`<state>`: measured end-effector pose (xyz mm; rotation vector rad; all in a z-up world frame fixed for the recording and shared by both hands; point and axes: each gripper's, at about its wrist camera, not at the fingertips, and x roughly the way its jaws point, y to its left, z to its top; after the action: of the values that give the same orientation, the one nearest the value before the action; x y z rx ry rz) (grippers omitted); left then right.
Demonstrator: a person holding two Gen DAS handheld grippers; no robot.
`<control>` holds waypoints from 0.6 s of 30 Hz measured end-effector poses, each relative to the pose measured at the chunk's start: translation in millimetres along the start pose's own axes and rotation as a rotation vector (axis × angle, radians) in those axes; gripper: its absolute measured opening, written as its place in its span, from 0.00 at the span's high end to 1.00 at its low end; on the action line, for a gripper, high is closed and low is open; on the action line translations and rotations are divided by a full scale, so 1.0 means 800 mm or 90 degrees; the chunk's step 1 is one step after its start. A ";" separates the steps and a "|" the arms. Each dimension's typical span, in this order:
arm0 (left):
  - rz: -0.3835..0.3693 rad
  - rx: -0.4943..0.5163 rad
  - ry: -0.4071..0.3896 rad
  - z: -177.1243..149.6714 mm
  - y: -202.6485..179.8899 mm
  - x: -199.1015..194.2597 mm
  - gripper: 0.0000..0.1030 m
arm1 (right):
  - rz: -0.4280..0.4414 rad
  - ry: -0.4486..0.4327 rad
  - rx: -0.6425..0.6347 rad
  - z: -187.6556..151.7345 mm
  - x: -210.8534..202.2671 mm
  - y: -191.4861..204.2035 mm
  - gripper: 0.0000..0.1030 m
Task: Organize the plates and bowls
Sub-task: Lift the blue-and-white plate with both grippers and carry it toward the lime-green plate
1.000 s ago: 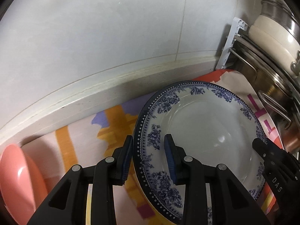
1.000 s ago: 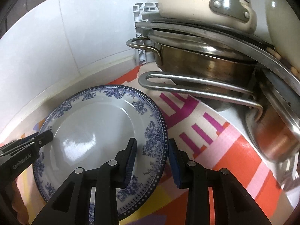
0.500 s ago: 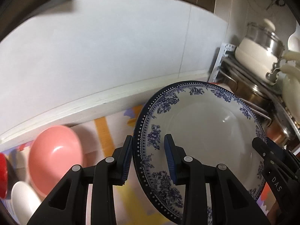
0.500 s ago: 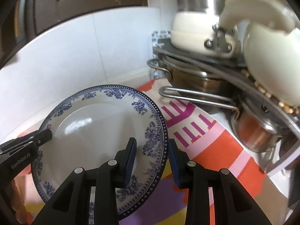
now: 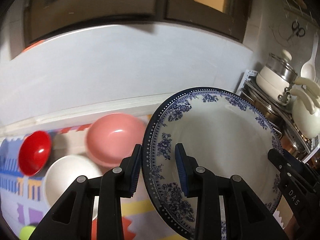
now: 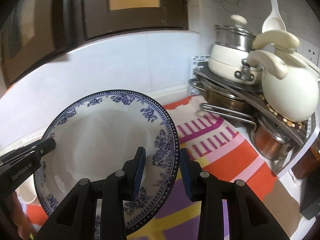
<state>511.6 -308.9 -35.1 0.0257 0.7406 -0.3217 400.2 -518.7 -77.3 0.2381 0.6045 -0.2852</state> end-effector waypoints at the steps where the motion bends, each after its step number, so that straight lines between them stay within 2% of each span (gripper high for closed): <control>1: 0.005 -0.005 -0.004 -0.005 0.008 -0.010 0.68 | 0.005 -0.002 -0.003 -0.003 -0.008 0.005 0.66; 18: 0.094 -0.083 -0.036 -0.087 0.145 -0.149 0.68 | 0.102 -0.009 -0.086 -0.052 -0.108 0.124 0.66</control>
<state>417.8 -156.1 -17.1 -0.0511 0.6983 -0.1328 343.6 -396.8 -46.1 0.1533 0.5848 -0.0909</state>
